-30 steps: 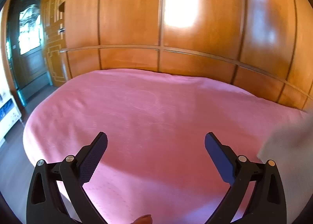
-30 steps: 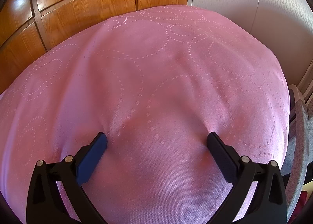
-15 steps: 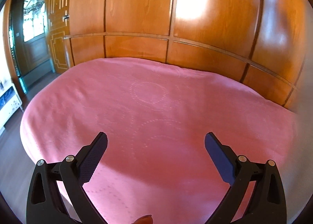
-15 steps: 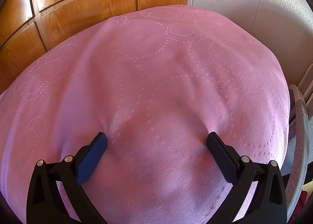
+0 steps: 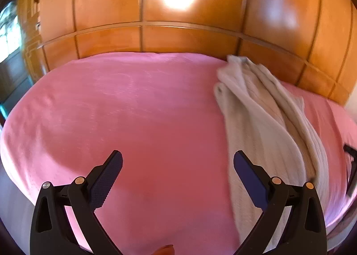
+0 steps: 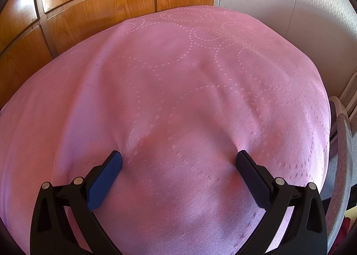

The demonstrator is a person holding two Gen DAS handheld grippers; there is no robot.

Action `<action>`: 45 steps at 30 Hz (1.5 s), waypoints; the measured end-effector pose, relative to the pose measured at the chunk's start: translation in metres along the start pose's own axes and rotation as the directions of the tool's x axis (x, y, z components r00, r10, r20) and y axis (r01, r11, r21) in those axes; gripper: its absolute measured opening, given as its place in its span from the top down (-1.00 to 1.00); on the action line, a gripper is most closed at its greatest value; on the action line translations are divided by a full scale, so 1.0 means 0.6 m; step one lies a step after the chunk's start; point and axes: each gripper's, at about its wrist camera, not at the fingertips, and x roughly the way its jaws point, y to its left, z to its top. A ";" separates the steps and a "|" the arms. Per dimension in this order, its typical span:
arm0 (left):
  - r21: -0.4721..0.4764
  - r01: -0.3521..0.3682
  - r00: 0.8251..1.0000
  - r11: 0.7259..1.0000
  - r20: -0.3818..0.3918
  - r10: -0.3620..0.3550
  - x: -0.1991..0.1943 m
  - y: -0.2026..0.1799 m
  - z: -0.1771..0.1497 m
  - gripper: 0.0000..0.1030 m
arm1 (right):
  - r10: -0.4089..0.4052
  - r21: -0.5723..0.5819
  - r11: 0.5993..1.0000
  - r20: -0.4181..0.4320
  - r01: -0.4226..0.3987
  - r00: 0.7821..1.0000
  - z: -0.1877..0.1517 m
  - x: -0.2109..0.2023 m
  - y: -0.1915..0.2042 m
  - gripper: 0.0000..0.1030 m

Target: Fold small clothes

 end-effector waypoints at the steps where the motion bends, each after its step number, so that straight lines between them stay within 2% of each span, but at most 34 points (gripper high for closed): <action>1: 0.009 0.004 1.000 1.000 -0.006 -0.004 -0.002 -0.011 -0.004 -0.91 | 0.000 0.000 1.000 0.000 0.000 1.000 0.000 -0.001 0.000 -0.97; 7: 0.043 -0.004 1.000 0.999 -0.015 0.004 -0.018 -0.071 -0.014 -0.91 | 0.000 0.000 1.000 0.000 0.000 1.000 0.000 0.000 0.000 -0.97; 12: 0.062 -0.034 0.999 0.998 0.032 0.032 -0.040 -0.093 -0.017 -0.91 | -0.023 -0.014 1.000 -0.017 0.023 1.000 0.014 0.013 0.007 -0.97; 14: 0.069 -0.032 0.999 0.997 0.042 0.030 -0.048 -0.098 -0.019 -0.92 | -0.023 0.006 1.000 -0.038 0.024 0.999 0.012 0.004 0.008 -0.97; 16: 0.074 -0.033 0.998 0.997 0.056 0.029 -0.053 -0.102 -0.020 -0.91 | -0.021 -0.031 0.999 -0.048 0.020 0.999 0.001 -0.025 0.022 -0.97; 19: 0.081 -0.021 0.998 0.997 0.066 0.015 -0.061 -0.108 -0.023 -0.91 | 0.071 -0.098 0.993 -0.005 -0.071 0.997 -0.046 -0.113 0.062 -0.97; 21: 0.089 -0.016 0.997 0.996 0.074 0.009 -0.069 -0.112 -0.027 -0.91 | 0.157 -0.163 0.975 0.017 -0.152 0.987 -0.088 -0.178 0.096 -0.97; 24: 0.094 -0.008 0.996 0.996 0.088 0.000 -0.083 -0.116 -0.036 -0.91 | 0.295 -0.272 0.922 0.031 -0.276 0.955 -0.180 -0.289 0.162 -0.96; 28: 0.093 0.000 0.995 0.996 0.100 -0.010 -0.101 -0.115 -0.048 -0.91 | 0.407 -0.371 0.856 0.056 -0.359 0.912 -0.284 -0.388 0.228 -0.96; 32: 0.091 0.008 0.995 0.996 0.101 -0.018 -0.111 -0.112 -0.058 -0.91 | 0.456 -0.411 0.827 0.090 -0.384 0.885 -0.357 -0.448 0.262 -0.96; 35: 0.092 0.014 0.994 0.996 0.104 -0.024 -0.121 -0.111 -0.064 -0.91 | 0.466 -0.460 0.807 0.109 -0.371 0.878 -0.390 -0.469 0.280 -0.96; 39: 0.100 0.020 0.992 0.995 0.124 -0.033 -0.135 -0.114 -0.068 -0.92 | 0.471 -0.469 0.800 0.108 -0.373 0.875 -0.399 -0.474 0.287 -0.96; 45: 0.100 -0.010 0.986 0.995 0.169 -0.007 -0.146 -0.118 -0.072 -0.92 | 0.470 -0.469 0.801 0.111 -0.371 0.876 -0.401 -0.481 0.285 -0.96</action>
